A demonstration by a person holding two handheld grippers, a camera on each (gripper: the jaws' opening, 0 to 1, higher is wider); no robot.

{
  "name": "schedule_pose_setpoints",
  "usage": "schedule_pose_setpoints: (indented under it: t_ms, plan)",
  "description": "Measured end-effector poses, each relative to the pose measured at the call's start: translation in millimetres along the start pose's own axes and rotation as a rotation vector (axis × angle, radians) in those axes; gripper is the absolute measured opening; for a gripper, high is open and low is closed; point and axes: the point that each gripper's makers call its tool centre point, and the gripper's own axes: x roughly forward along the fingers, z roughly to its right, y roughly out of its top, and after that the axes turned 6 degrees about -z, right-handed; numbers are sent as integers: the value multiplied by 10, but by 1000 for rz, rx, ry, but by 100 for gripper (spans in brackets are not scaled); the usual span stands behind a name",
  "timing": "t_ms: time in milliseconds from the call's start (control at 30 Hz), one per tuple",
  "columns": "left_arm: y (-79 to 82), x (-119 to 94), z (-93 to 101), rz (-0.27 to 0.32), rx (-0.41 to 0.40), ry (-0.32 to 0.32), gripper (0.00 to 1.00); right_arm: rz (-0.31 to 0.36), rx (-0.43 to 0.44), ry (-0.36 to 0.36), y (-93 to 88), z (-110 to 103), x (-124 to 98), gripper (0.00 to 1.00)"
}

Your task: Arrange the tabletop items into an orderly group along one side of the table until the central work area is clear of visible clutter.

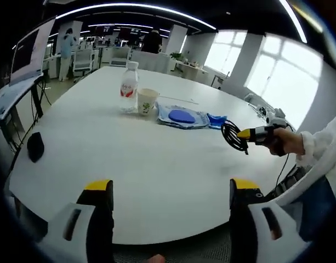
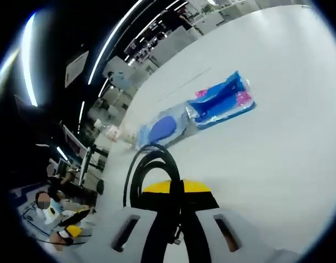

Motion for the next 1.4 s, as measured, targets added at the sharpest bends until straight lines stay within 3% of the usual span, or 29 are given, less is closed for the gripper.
schedule_pose_setpoints:
  t_ms: [200,400,933,1267,1400]
  plan:
    - [-36,-40,-32,-9,-7,2,89,55,9,-53,259,248,-139,1]
    - [-34,-45,-31,-3,-18,-1,89,72,22,-106,365,480,-131,1]
    - [-138,-62,45,-26,-35,-23,86,34,37,-211,271,921,135,1]
    - [-239,-60,99,-39,-57,-31,85,33,56,-200,246,931,163,1]
    - [-204,-57,132,-14,-75,-36,85,29,80,-204,201,935,155,1]
